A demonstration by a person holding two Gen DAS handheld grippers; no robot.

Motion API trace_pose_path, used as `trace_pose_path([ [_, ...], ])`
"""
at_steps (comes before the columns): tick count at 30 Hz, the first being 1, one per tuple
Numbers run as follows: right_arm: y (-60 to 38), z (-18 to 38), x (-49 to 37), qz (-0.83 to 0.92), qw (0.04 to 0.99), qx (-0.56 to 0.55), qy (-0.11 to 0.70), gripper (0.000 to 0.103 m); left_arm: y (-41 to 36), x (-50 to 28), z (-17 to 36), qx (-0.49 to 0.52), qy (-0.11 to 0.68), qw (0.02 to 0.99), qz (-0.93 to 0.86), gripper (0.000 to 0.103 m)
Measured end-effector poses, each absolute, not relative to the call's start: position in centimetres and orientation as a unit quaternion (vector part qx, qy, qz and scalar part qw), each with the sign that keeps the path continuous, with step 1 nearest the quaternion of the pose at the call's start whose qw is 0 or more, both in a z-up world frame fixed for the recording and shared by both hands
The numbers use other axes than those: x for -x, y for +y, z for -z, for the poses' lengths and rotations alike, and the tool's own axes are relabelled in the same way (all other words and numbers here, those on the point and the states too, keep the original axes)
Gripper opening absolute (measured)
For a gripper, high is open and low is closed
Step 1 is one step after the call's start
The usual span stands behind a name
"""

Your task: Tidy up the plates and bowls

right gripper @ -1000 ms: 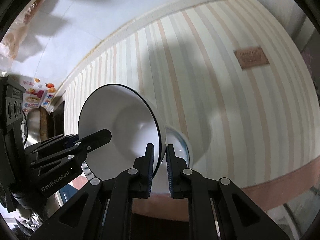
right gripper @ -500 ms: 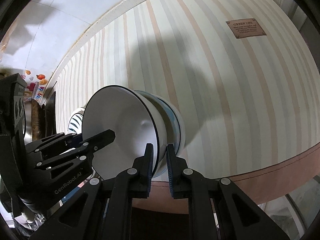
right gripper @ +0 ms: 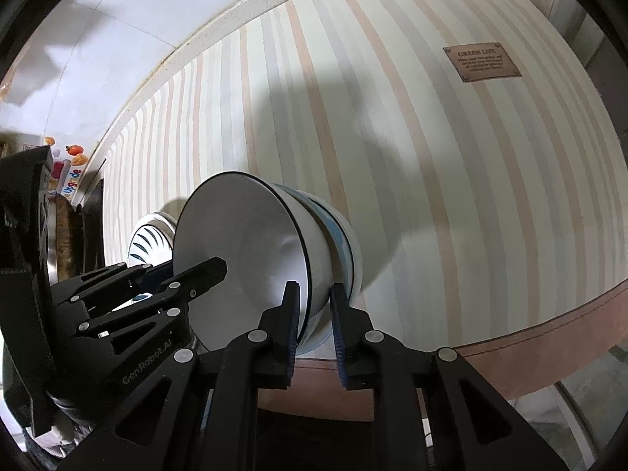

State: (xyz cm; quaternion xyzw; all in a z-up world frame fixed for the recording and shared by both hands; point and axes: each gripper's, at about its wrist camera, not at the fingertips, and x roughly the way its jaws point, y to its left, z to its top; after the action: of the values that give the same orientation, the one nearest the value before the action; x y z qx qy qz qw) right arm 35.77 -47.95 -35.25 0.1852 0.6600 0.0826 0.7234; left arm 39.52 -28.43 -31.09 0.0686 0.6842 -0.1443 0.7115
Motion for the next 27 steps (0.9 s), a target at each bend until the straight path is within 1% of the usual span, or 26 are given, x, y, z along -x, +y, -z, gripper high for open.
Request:
trace_pose_path([
  [13,-48.5,35.3,-35.4,-0.077,0.725,-0.185,0.659,0.02,-28.4,-39.4,30.9,-0.072,0.68,0.715,0.146,0.016],
  [20,-48.9,34.2,-34.5,-0.072,0.731,-0.195,0.65,0.021,-27.9,-38.6,28.7,-0.069,0.666,0.728,0.145,0.017],
  [21,-48.8,33.7,-34.2,-0.068,0.736,-0.189,0.647,0.025,-27.7,-38.3,28.1,-0.07,0.661,0.733,0.145,0.017],
  [22,-48.8,33.0,-33.8,-0.064,0.743,-0.179,0.642,0.033,-27.6,-38.0,27.5,-0.071,0.657,0.737,0.145,0.018],
  [23,-48.6,32.1,-33.3,-0.06,0.751,-0.17,0.635,0.038,-27.5,-37.7,26.8,-0.072,0.65,0.742,0.146,0.021],
  [24,-48.4,31.3,-32.8,-0.057,0.759,-0.164,0.627,0.046,-27.3,-37.3,26.1,-0.071,0.642,0.749,0.148,0.024],
  [25,-48.2,30.3,-32.1,-0.055,0.767,-0.159,0.619,0.053,-27.2,-37.0,25.4,-0.073,0.636,0.753,0.15,0.024],
  [26,-48.0,29.6,-31.6,-0.054,0.773,-0.155,0.613,0.056,-27.0,-36.5,24.6,-0.073,0.63,0.758,0.154,0.025],
  [27,-47.9,28.7,-31.0,-0.053,0.779,-0.153,0.605,0.062,-26.8,-36.2,24.0,-0.072,0.626,0.761,0.158,0.03],
])
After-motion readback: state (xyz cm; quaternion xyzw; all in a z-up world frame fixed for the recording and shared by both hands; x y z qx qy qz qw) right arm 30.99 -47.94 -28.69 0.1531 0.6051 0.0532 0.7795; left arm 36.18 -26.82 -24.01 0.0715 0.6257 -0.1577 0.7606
